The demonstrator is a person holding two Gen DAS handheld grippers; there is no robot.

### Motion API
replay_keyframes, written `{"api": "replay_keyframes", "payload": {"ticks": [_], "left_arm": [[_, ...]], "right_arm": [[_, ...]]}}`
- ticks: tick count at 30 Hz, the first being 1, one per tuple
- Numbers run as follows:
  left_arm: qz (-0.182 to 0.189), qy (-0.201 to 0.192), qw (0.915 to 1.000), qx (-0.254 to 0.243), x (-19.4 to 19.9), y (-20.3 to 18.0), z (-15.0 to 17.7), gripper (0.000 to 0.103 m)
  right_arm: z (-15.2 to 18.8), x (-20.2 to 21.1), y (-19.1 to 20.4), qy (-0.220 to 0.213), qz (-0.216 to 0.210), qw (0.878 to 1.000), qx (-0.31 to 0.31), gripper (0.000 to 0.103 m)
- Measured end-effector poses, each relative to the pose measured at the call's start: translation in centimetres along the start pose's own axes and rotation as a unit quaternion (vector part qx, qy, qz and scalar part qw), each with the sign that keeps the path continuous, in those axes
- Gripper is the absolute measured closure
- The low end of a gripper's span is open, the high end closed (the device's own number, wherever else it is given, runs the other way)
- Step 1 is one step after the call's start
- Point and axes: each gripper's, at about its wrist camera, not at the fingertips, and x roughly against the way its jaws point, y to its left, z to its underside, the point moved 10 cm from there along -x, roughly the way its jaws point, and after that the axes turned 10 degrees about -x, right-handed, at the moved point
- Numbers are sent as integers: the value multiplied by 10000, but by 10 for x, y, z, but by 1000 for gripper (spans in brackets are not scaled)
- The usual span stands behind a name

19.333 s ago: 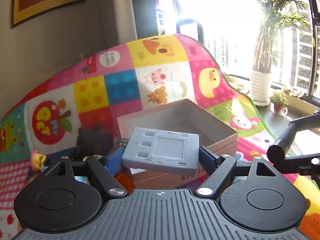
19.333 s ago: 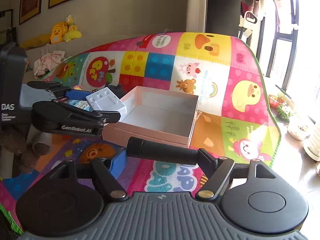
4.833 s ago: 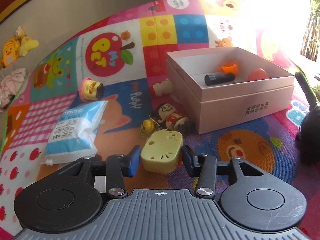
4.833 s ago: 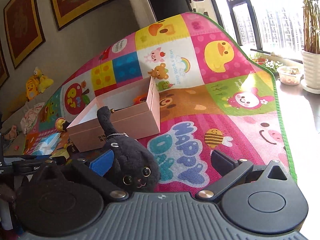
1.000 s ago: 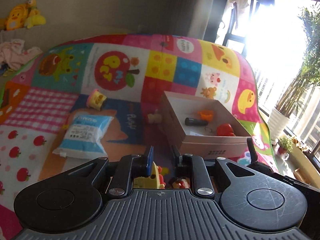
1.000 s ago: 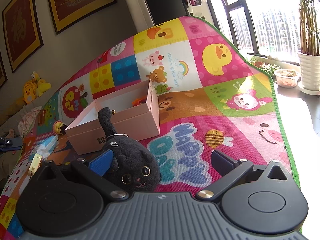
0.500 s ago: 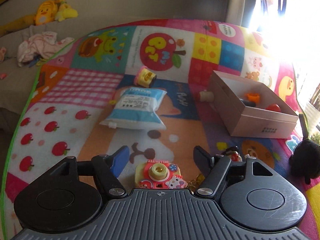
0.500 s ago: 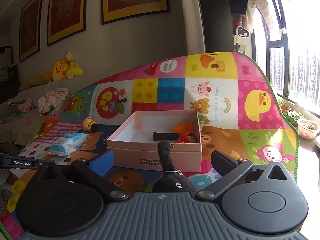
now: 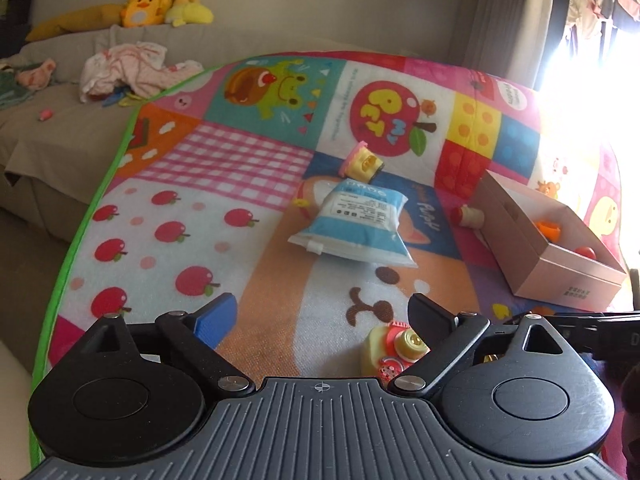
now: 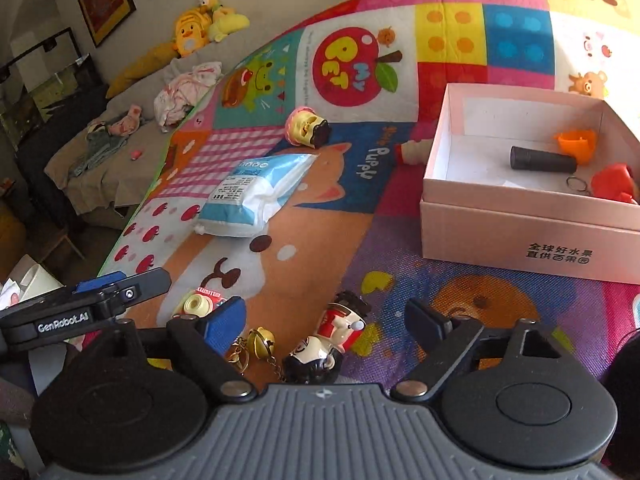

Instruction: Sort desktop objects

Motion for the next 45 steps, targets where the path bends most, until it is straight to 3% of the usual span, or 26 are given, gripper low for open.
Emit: {"api": "replay_keyframes", "payload": {"ticks": [4, 7, 12, 15, 21, 24, 25, 28, 30, 35, 45], "left_arm": [[185, 18, 9998, -80, 1, -7, 4, 6], [265, 15, 9996, -116, 1, -11, 4, 6], [406, 52, 9990, -188, 0, -21, 3, 5], [625, 144, 9974, -339, -1, -39, 6, 4], [1283, 241, 9832, -1274, 5, -106, 19, 4], [1113, 350, 9776, -1754, -1, -126, 29, 4], [1036, 411, 9770, -1816, -5, -130, 32, 4], [1005, 535, 9780, -1746, -12, -133, 36, 5], [1012, 585, 9797, -1629, -15, -133, 37, 14], [936, 570, 9815, -1570, -16, -130, 36, 18], [928, 492, 9797, -1708, -12, -133, 38, 22]], "right_arm": [[7, -12, -6, 235, 212, 9994, 137, 63], [10, 7, -10, 122, 202, 9990, 379, 73], [13, 56, -34, -324, 475, 9964, 620, 73], [19, 77, -47, -317, 464, 9967, 590, 73], [36, 91, -64, -380, 593, 9957, 604, 74], [37, 93, -67, -412, 562, 9962, 528, 72], [38, 92, -67, -421, 556, 9963, 510, 67], [39, 86, -71, -391, 594, 9966, 424, 52], [39, 78, -72, -353, 610, 9969, 361, 47], [37, 64, -68, -345, 631, 9967, 380, 33], [16, 29, -63, -364, 910, 9950, 202, 28]]}}
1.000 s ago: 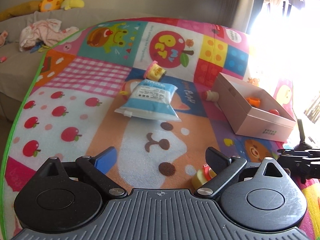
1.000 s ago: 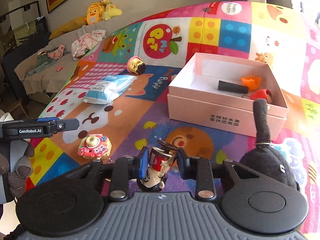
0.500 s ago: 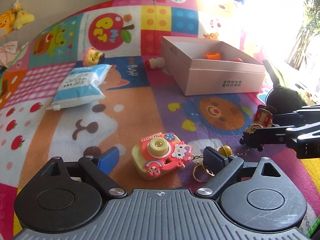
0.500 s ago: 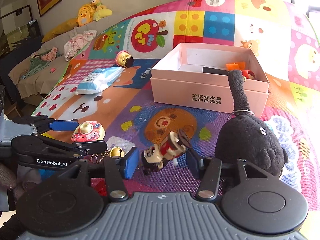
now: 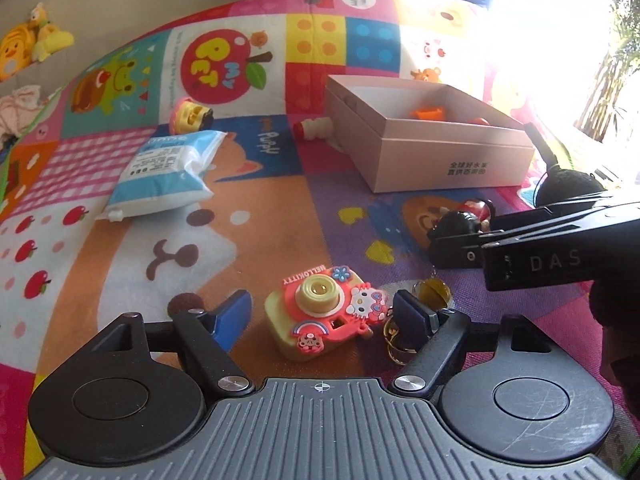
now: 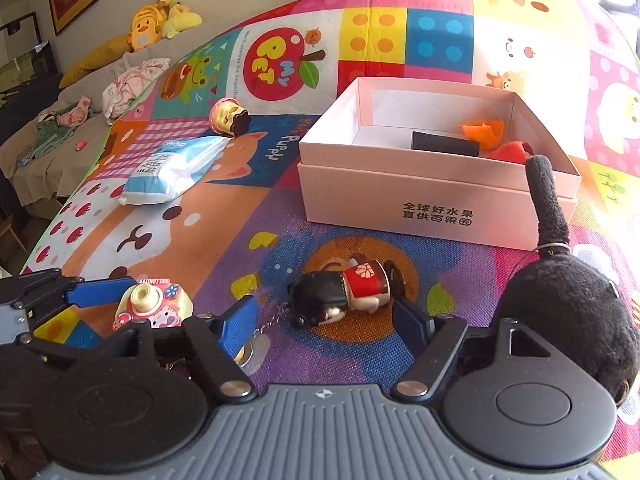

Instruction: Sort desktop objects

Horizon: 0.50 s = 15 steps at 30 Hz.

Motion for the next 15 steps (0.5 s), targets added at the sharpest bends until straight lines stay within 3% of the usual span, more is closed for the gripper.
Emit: {"api": "replay_keyframes", "payload": {"ticks": [3, 5, 10, 12, 15], "left_arm": [[5, -7, 10000, 16, 3, 2, 2, 22], [5, -12, 10000, 60, 4, 4, 4, 22], [-10, -21, 10000, 41, 5, 5, 4, 27], [-20, -35, 10000, 10, 5, 3, 3, 35], [-71, -53, 9999, -86, 5, -2, 1, 35]], "right_arm": [[-1, -10, 3, -1, 40, 9999, 146, 31], [-1, -11, 5, -79, 186, 9991, 383, 44], [3, 0, 10, -37, 15, 9981, 614, 44], [4, 7, 12, -73, -27, 9977, 678, 44], [6, 20, 14, -87, -129, 9973, 716, 44]]}}
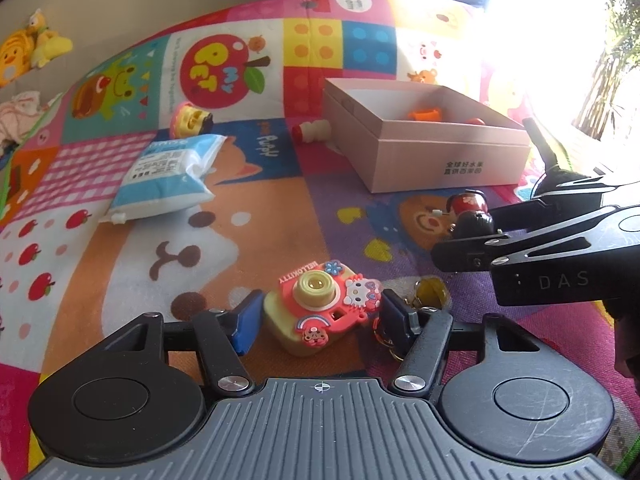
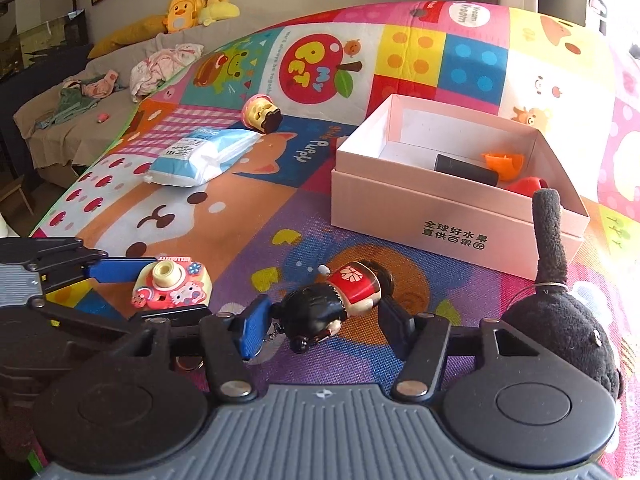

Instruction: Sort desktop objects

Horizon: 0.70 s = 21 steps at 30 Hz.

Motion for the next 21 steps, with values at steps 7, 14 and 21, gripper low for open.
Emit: {"api": "replay_keyframes", "payload": {"ticks": [7, 14, 21], "left_arm": [[76, -146, 9996, -209, 22, -16, -7, 35], [168, -967, 9936, -565, 75, -38, -52, 35], [7, -1908, 9749, -1151, 97, -58, -129, 35]], "right_arm": [[2, 33, -4, -40, -121, 9999, -37, 44], [-22, 104, -10, -648, -306, 9974, -17, 44], [-94, 171, -42, -1843, -79, 9827, -147, 52]]}}
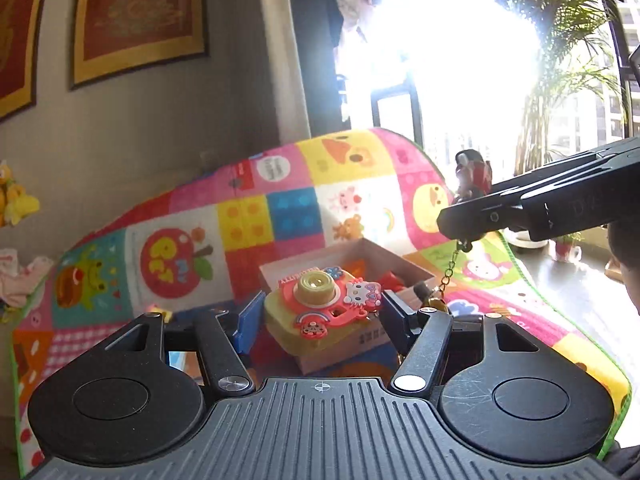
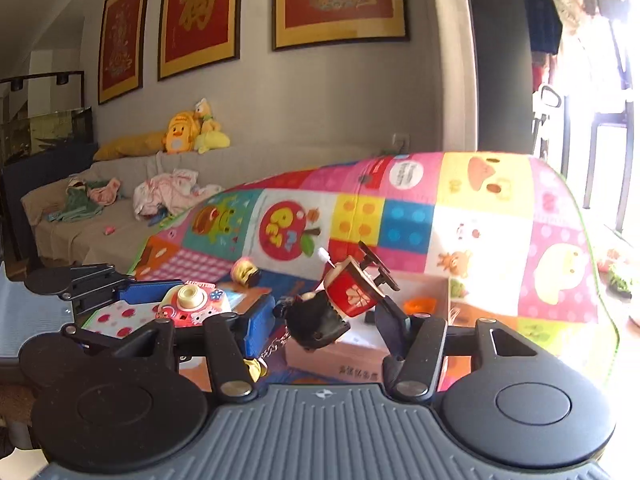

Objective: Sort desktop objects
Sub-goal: 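Carry the pink-fronted toy into the pink box and open the left tool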

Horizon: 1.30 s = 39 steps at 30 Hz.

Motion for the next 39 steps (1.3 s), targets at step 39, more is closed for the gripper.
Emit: {"api": "replay_keyframes", "payload": {"ticks": [39], "left_arm": [[461, 1160, 9921, 126, -278, 8, -6, 35]], "right_arm": [[50, -64, -110, 540, 846, 9941, -405, 43]]}}
